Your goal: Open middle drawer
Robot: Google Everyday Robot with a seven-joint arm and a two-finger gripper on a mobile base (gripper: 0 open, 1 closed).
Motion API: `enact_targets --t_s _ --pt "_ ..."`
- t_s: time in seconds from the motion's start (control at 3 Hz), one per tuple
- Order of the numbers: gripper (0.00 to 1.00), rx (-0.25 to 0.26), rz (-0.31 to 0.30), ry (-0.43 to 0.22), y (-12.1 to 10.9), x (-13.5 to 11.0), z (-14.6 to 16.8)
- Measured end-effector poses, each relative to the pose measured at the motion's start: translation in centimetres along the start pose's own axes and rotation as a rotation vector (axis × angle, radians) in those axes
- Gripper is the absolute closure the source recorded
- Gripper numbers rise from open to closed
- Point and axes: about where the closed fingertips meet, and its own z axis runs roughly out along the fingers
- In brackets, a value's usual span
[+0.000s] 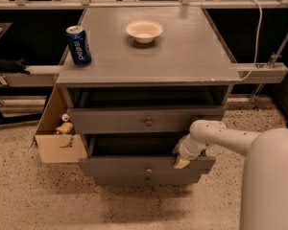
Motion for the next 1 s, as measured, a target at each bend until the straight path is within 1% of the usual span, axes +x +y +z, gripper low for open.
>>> enact_targets --t_s 0.33,0.67,1.0 --pt "1.00 -0.023 -0.005 -0.027 1.47 -0.74 -1.08" --pt "0.84 -0.023 -0.005 -0.027 1.48 -0.75 -1.07" --pt "0.62 -0.023 -0.005 -0.027 1.48 -0.75 -1.07"
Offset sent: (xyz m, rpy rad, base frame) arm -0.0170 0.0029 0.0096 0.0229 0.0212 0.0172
